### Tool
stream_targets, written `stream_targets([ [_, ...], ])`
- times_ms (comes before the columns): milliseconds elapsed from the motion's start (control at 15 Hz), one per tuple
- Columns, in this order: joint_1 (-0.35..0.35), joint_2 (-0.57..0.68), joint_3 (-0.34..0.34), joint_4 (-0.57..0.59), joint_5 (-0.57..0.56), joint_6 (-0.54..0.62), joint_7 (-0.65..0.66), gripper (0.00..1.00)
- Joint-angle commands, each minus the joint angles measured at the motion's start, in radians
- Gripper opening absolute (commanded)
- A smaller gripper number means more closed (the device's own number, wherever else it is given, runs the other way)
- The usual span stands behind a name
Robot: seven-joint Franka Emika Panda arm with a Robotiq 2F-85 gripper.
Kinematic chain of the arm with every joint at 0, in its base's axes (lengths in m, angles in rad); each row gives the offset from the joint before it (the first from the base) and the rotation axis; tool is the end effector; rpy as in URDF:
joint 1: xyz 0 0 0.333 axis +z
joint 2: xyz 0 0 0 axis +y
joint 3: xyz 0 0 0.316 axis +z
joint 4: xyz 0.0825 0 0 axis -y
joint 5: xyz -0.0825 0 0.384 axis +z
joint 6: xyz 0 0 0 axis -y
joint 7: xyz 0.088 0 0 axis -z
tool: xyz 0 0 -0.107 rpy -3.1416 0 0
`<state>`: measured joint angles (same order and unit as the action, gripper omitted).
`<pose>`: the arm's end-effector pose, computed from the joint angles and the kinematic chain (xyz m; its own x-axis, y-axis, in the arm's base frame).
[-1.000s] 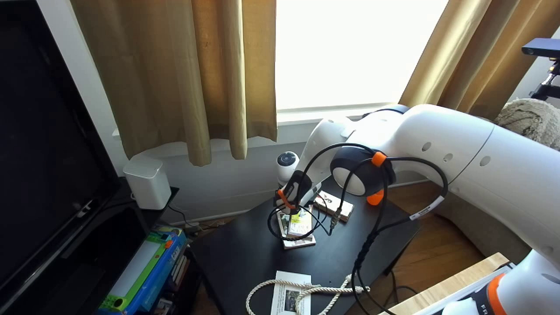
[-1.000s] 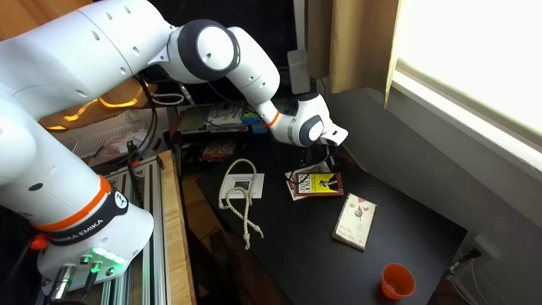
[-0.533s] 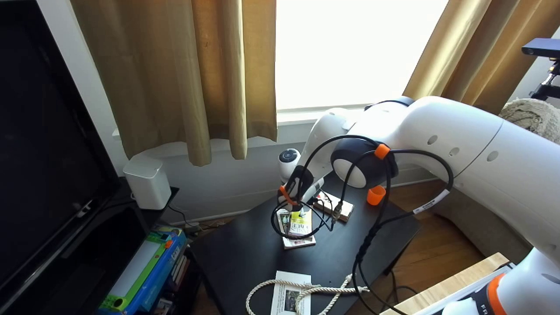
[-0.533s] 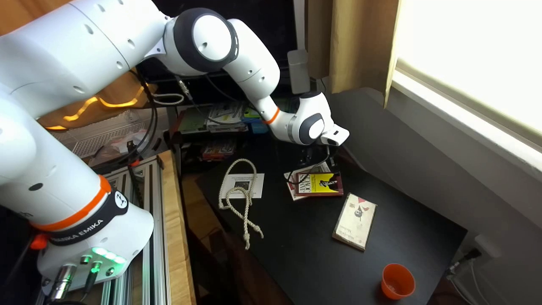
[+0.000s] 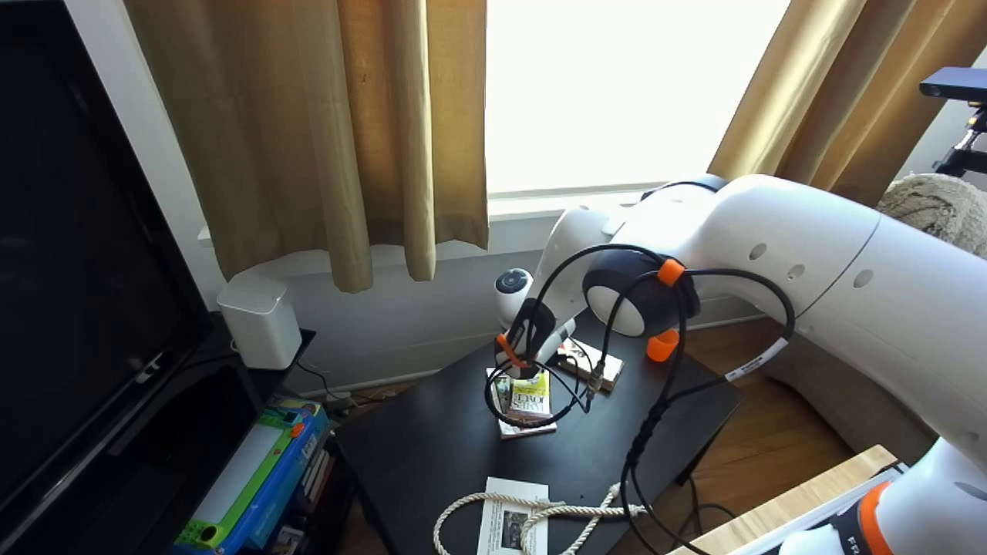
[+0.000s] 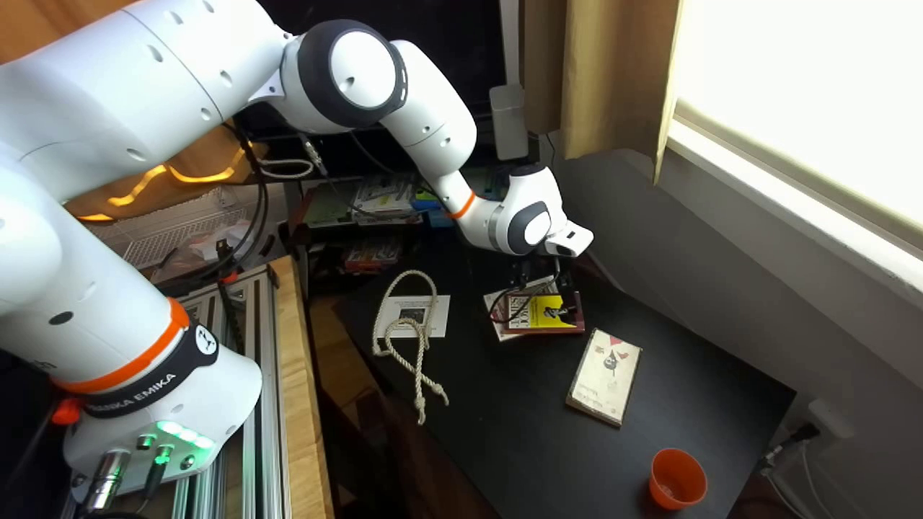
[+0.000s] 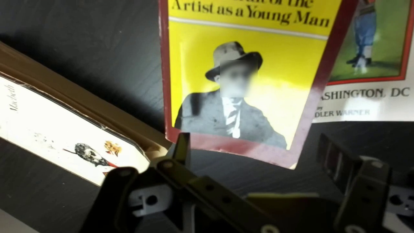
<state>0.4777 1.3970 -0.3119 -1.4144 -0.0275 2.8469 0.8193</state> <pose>0.6256 0.1295 -0.1074 0.9129 -0.3224 0.2503 -0.3724 -0.9090 0.1874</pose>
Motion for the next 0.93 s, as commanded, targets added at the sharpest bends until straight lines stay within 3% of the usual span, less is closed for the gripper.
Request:
stream_targets([
  [0,0.006,0.049,-0.007,0.043,0.010,0.012,0.008,1.00],
  [133,0.006,0.065,-0.006,0.061,0.009,0.005,0.007,1.00],
  [267,0.003,0.083,-0.003,0.080,0.010,0.000,0.004,0.94],
  [467,0.003,0.098,0.000,0.094,0.018,-0.010,0.015,0.64],
  [867,-0.001,0.098,0.009,0.115,0.026,-0.004,0.038,0.22],
])
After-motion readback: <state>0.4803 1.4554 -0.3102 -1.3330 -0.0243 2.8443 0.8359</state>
